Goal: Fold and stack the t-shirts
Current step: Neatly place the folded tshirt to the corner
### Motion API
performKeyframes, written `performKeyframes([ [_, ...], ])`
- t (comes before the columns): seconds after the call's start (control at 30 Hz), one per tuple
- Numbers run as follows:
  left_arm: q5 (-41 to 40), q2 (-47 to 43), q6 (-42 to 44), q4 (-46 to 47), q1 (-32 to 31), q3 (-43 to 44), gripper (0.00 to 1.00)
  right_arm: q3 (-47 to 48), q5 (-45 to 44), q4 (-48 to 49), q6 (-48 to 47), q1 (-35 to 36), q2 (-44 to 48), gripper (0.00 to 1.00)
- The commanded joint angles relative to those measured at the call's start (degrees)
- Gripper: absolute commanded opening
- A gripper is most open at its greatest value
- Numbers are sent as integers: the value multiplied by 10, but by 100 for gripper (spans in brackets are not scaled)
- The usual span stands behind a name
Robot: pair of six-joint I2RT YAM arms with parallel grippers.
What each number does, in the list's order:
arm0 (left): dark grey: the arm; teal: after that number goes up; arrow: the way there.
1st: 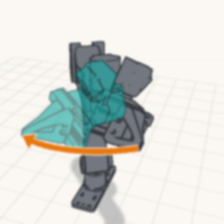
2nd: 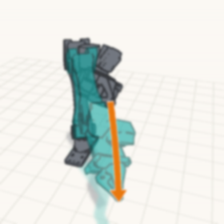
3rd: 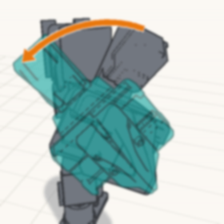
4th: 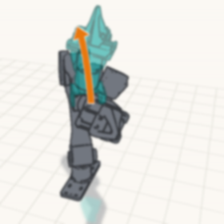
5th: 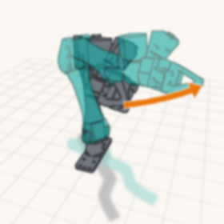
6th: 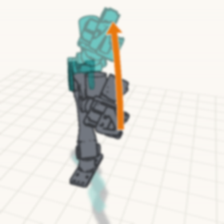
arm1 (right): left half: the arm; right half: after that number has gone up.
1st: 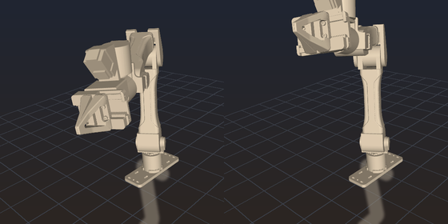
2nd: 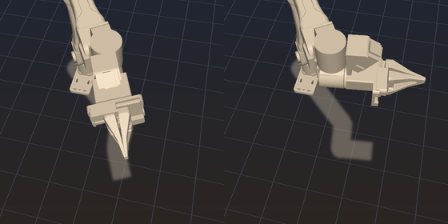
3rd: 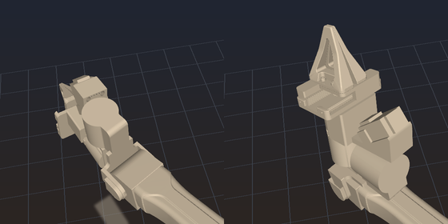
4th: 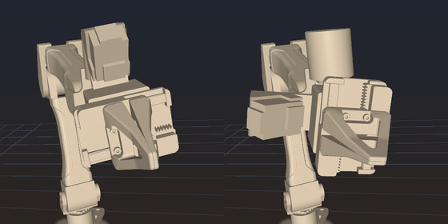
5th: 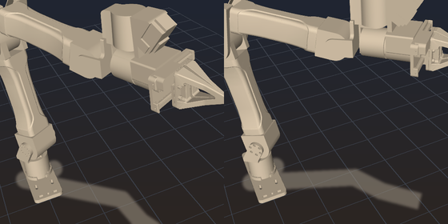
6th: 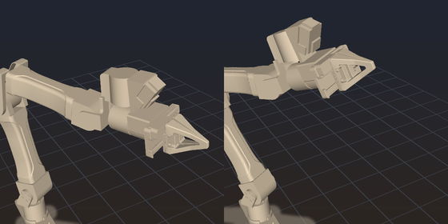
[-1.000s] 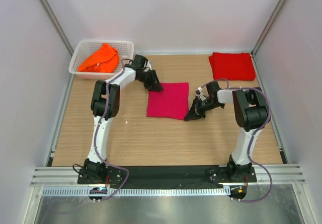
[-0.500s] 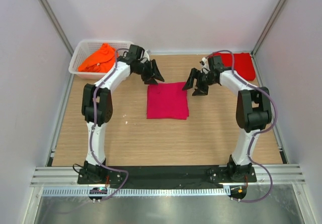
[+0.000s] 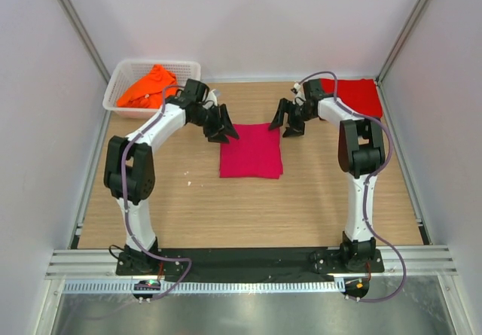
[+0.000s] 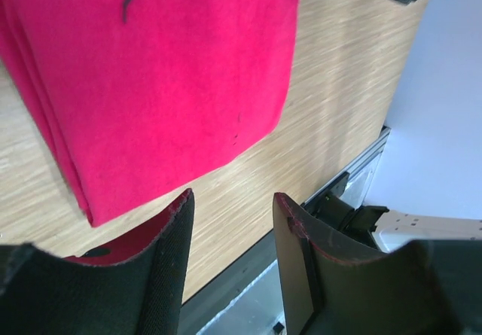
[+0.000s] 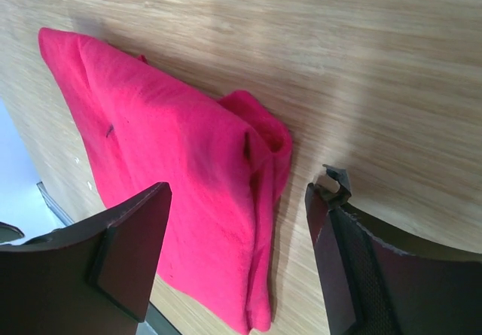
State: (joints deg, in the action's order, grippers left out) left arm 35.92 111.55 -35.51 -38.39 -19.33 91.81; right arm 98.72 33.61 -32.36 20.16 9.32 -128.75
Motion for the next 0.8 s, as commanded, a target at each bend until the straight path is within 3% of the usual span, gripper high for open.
performKeyframes([
  [0.0, 13, -47, 6, 3, 0, -14, 47, 17, 20, 28, -9, 10, -15, 78],
  [0.37, 21, -54, 6, -9, 19, 7, 47, -6, 16, 65, 30, 45, -36, 66],
  [0.57, 28, -58, 14, -19, 32, 5, 47, 15, 10, 59, 31, 51, -55, 37],
  [0.63, 32, -61, 18, -20, 35, -1, 47, 18, 16, 57, 30, 58, -54, 25],
  [0.67, 35, -63, 17, -20, 37, -7, 47, 20, 21, 56, 27, 60, -52, 11],
  [0.73, 37, -67, 17, -20, 40, -13, 46, 23, 25, 51, 27, 64, -48, 1],
  [0.77, 37, -68, 17, -20, 41, -15, 45, 24, 26, 49, 33, 64, -41, 1],
])
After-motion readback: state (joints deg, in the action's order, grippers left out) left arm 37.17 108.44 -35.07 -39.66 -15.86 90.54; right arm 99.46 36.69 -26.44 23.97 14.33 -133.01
